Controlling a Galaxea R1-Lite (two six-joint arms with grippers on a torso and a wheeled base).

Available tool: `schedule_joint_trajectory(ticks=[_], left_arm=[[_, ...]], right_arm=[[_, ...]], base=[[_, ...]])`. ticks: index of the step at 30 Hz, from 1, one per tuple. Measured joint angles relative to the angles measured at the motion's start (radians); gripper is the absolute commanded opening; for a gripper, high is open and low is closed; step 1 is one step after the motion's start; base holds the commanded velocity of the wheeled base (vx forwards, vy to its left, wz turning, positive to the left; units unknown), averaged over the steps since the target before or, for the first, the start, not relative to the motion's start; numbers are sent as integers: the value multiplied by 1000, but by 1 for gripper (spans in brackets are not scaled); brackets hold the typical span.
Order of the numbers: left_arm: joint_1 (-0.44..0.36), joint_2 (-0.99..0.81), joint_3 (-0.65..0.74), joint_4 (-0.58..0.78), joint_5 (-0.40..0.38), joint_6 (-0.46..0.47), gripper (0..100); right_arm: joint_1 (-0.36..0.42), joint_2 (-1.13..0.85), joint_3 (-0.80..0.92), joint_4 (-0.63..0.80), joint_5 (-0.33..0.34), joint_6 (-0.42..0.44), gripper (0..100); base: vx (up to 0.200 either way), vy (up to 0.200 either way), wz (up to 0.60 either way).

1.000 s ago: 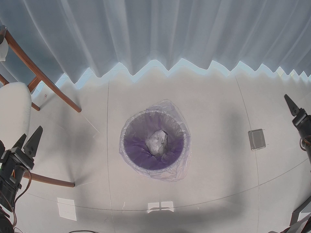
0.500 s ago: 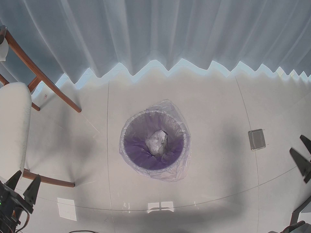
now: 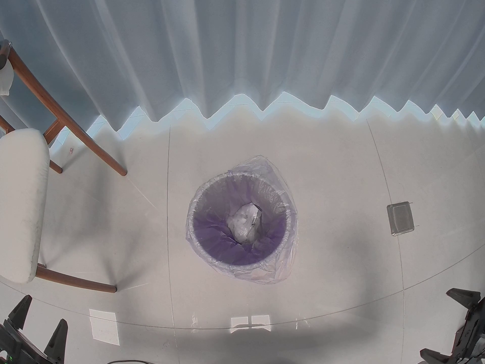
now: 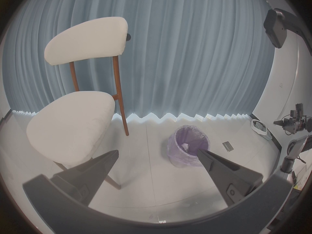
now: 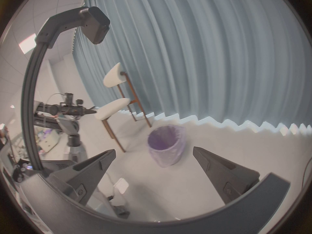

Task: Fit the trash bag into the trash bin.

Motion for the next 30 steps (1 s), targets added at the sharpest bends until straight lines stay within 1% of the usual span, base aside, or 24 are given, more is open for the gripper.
schedule_joint_trajectory(ticks=[1, 3, 6, 10, 13, 14, 16, 17, 19, 21, 23, 25, 27, 28, 30], left_arm=[[0, -11, 0, 4, 4, 1, 100], [-1, -29, 0, 13, 15, 1, 100], [-1, -50, 0, 24, 39, -3, 100], [-2, -69, 0, 43, 131, -10, 100], [-1, -76, 0, 66, 222, -20, 100], [-1, -76, 0, 72, 243, -22, 100], [-3, -76, 0, 79, 264, -26, 100], [-6, -75, 0, 82, 272, -28, 100], [-13, -72, 0, 84, 280, -30, 100], [-21, -68, 0, 84, 283, -25, 100], [-29, -63, 0, 82, 279, -15, 100], [-28, -66, 0, 85, 253, 1, 100], [-24, -72, 0, 100, 201, 28, 100], [-21, -76, 0, 107, 177, 38, 100], [-17, -82, 0, 115, 155, 50, 100]], right_arm=[[3, -34, 2, 9, -34, 9, 100], [6, -99, 8, 27, -133, 34, 100], [8, -170, 12, 58, -328, 100, 100], [8, -228, 12, 117, -597, 200, 100], [6, -256, 10, 151, -784, 232, 100], [6, -264, 10, 159, -834, 232, 100], [6, -276, 10, 166, -903, 222, 100], [5, -282, 10, 169, -927, 214, 100], [5, -290, 13, 176, -943, 201, 100], [4, -298, 14, 182, -936, 202, 100], [4, -304, 17, 189, -932, 227, 100], [4, -308, 17, 193, -956, 248, 100], [3, -310, 18, 196, -965, 258, 100], [3, -311, 19, 196, -958, 261, 100], [3, -312, 20, 196, -920, 264, 100]], base=[[0, 0, 0], [0, 0, 0], [0, 0, 0], [0, 0, 0], [0, 0, 0], [0, 0, 0], [0, 0, 0], [0, 0, 0], [0, 0, 0], [0, 0, 0], [0, 0, 0], [0, 0, 0], [0, 0, 0], [0, 0, 0], [0, 0, 0]])
